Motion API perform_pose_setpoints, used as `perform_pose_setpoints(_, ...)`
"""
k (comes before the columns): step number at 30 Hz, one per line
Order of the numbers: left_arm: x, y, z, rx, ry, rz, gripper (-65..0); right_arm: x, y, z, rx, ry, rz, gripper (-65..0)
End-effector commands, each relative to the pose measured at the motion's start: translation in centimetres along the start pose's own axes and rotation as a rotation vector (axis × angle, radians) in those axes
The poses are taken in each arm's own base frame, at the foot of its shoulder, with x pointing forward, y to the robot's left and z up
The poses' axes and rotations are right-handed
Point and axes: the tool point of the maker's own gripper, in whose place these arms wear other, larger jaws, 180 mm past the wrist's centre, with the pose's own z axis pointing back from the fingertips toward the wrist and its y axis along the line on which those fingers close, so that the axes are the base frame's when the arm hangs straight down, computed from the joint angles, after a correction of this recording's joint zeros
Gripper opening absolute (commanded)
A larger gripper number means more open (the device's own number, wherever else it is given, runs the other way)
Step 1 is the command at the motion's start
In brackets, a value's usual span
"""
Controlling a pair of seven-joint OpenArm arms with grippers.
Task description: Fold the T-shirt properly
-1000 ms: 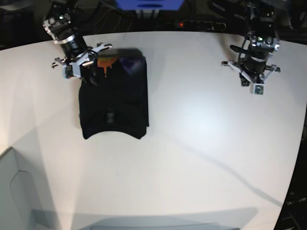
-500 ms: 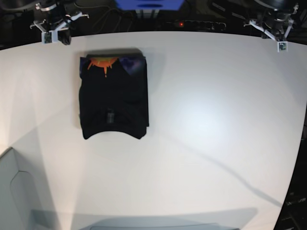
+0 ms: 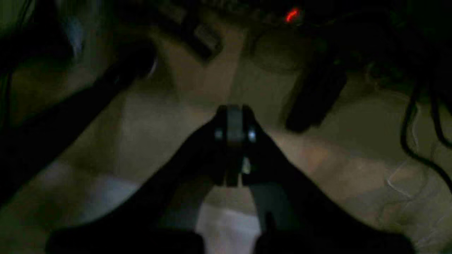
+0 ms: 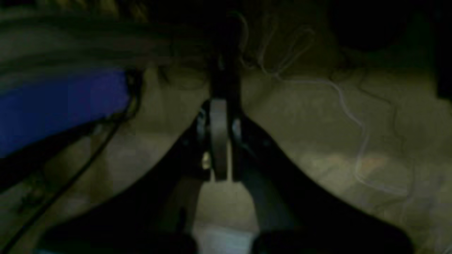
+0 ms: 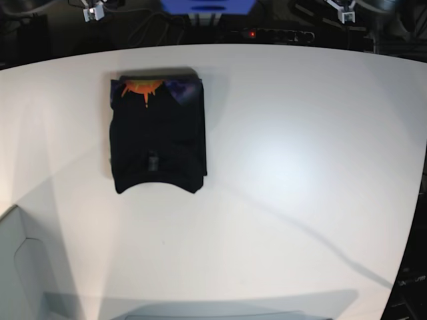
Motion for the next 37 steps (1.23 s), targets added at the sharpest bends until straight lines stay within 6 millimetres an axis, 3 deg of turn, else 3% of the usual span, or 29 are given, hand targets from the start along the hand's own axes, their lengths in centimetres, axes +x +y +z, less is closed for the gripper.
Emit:
perform_pose_setpoints(1, -1.3, 0.1, -0.9, 0.010, 0.015, -0.002, -65.0, -0.8, -0.5, -0.7, 0.013, 0.022, -0.020, -65.0)
perform_pose_setpoints(6, -4.0, -2.7, -6.9, -0.013, 0.067, -0.018, -65.0, -2.1, -1.9, -5.8, 0.055, 0.042, -0.153, -65.0)
perform_pose_setpoints(10, -3.1, -4.8, -9.7, -0.023, 0.067, -0.074, -65.0, -2.0, -0.7, -9.0, 0.107, 0.005, -0.226, -65.0)
perform_pose_setpoints(13, -1.2, -6.4, -10.8, -0.032, 0.058, -0.059, -65.0, -2.7, 0.1, -10.8, 0.093, -0.001, -0.244, -65.0)
perform_pose_setpoints(15, 0.1, -7.8, -11.3, -0.048, 0.044, -0.049, -65.0, -3.1, -0.7, -11.5, -0.005, -0.020, -0.191, -65.0)
perform_pose_setpoints(19, 1.8, -8.7, -11.7, -0.059, 0.019, -0.049, -65.0, -3.4, -1.3, -12.5, -0.174, -0.044, -0.029, -65.0)
perform_pose_setpoints(23, 3.3, -9.4, -12.0, -0.074, 0.044, -0.049, -65.0, -2.1, -2.7, -13.4, -0.377, -0.022, 0.134, -65.0)
perform_pose_setpoints(25, 4.2, -9.8, -12.2, -0.079, 0.037, -0.048, -65.0, -1.0, -2.5, -13.9, -0.443, -0.017, 0.178, -65.0)
perform_pose_setpoints(37, 5.1, -11.5, -12.3, -0.118, 0.028, -0.166, -65.0, -0.3, -2.4, -14.3, -0.495, -0.004, 0.209, -65.0)
